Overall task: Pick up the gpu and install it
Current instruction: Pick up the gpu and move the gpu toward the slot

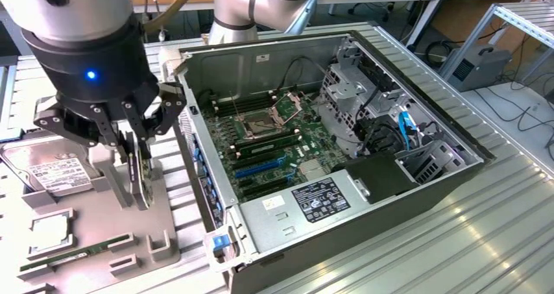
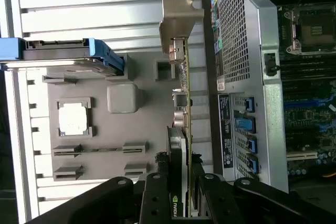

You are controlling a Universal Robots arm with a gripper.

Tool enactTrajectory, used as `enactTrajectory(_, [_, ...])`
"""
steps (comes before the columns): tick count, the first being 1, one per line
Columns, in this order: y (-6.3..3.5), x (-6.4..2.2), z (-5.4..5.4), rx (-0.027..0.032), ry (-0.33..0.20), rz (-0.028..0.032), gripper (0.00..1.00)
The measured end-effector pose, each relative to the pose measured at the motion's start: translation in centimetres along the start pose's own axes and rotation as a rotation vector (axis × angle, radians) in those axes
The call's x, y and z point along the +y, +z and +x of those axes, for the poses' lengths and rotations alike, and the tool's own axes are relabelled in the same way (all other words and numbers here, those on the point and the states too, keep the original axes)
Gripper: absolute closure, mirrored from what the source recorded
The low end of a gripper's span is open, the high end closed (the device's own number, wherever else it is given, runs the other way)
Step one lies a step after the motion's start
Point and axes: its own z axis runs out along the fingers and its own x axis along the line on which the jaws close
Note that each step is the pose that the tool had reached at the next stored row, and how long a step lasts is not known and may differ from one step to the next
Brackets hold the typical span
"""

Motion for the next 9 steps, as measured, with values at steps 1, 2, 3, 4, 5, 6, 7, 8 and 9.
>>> enactTrajectory(1, [-0.45, 0.02, 0.0, 0.0001, 0.0, 0.0001, 0.73])
enactTrajectory(2, [-0.82, 0.04, 0.0, 0.0001, 0.0, 0.0001, 0.73])
enactTrajectory(3, [-1.38, 0.07, -0.1, 0.0, 0.0, 0.0, 0.73])
enactTrajectory(4, [-1.98, 0.11, -0.1, 0.0, 0.0, 0.0, 0.73])
enactTrajectory(5, [-2.75, 0.15, -0.1, 0.0, 0.0, 0.0, 0.73])
enactTrajectory(6, [-3.37, 0.19, -0.1, 0.0001, 0.0, 0.0001, 0.73])
enactTrajectory(7, [-4.06, 0.22, -0.2, 0.0001, 0.0, 0.0001, 0.73])
enactTrajectory(8, [-4.54, 0.25, -0.2, 0.0001, 0.0, 0.0, 0.73])
enactTrajectory(9, [-4.8, 0.26, -0.2, 0.0, 0.0, 0.0001, 0.73])
